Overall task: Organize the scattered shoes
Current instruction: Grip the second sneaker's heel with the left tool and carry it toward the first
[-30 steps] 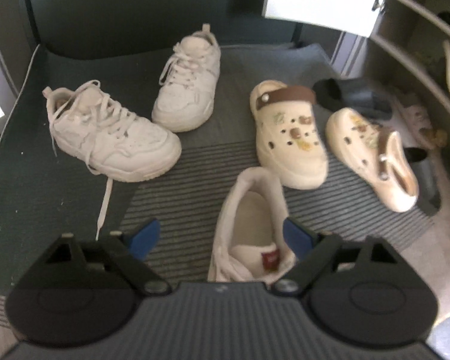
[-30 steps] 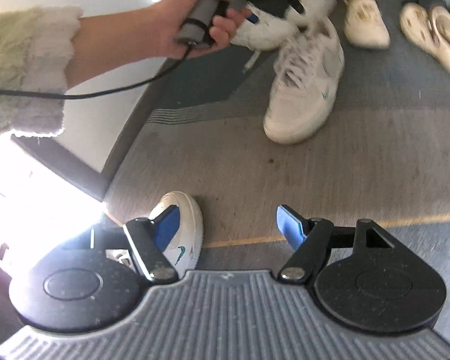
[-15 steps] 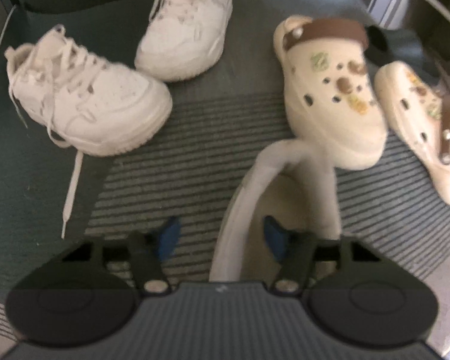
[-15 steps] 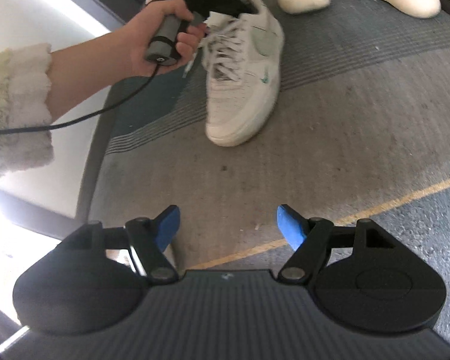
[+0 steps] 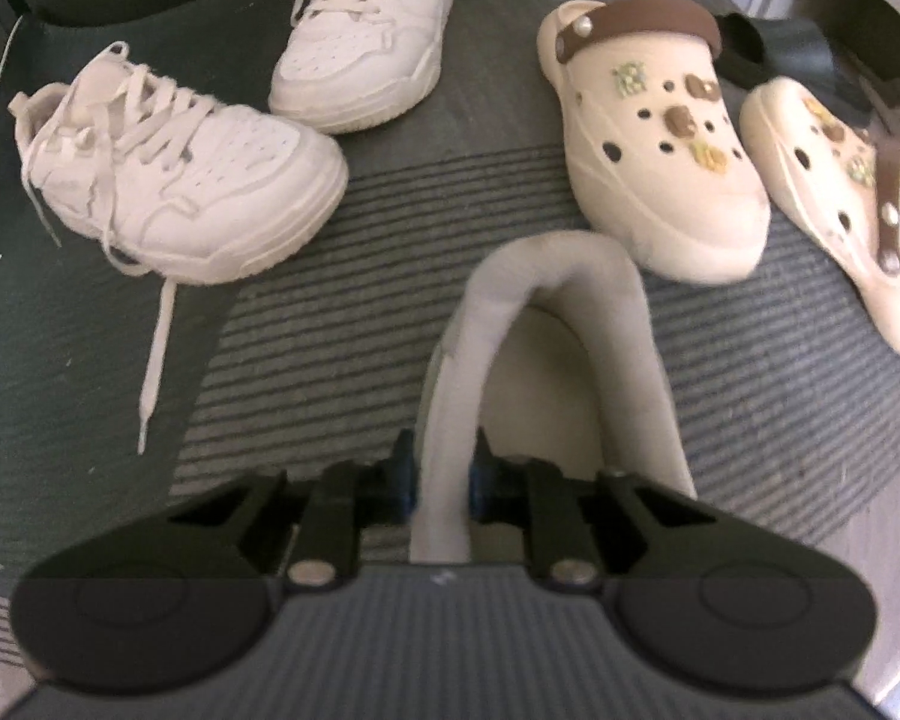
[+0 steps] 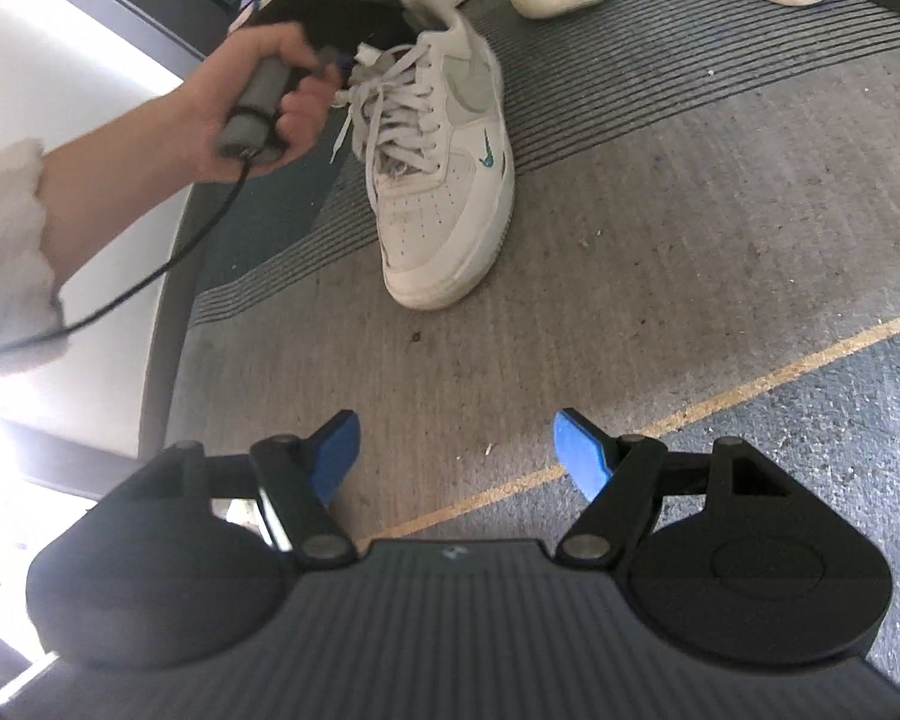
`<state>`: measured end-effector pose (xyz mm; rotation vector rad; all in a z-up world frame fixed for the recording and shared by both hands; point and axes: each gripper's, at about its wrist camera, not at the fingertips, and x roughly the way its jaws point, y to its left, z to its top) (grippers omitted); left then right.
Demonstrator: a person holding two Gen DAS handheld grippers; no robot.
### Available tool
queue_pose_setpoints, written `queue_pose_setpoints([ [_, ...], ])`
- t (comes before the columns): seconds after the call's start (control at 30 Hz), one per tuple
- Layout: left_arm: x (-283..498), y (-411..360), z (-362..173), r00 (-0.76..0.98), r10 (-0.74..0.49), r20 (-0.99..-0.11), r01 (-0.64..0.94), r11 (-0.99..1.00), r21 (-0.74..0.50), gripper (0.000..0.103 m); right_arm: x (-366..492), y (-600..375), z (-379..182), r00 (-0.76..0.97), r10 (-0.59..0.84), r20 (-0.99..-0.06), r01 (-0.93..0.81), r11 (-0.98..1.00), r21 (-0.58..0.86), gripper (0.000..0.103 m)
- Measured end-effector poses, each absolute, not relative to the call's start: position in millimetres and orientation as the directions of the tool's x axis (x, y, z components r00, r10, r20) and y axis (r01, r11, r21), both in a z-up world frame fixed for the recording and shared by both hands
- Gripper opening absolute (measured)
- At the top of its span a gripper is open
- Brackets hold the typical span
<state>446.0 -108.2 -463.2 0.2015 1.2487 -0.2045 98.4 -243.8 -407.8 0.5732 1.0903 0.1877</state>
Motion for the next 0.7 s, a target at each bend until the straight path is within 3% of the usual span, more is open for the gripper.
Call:
queue_pose_setpoints([
  [0.33, 382.6, -125.2, -465.5, 0.242, -0.106, -0.965, 0.436, 0.9, 0.011, 0.017, 90.3, -240.5, -391.3, 0.488, 0.417, -0.767, 0.101, 0.846, 0.524, 0.074],
  [0.7, 276.7, -134.8, -463.6, 0.182, -0.071, -0.981, 0.513, 0.858, 0.033, 0.017, 74.8, -245.2, -377.6, 0.517, 0.371, -0.771, 0.099, 0.869, 0.485, 0.074],
])
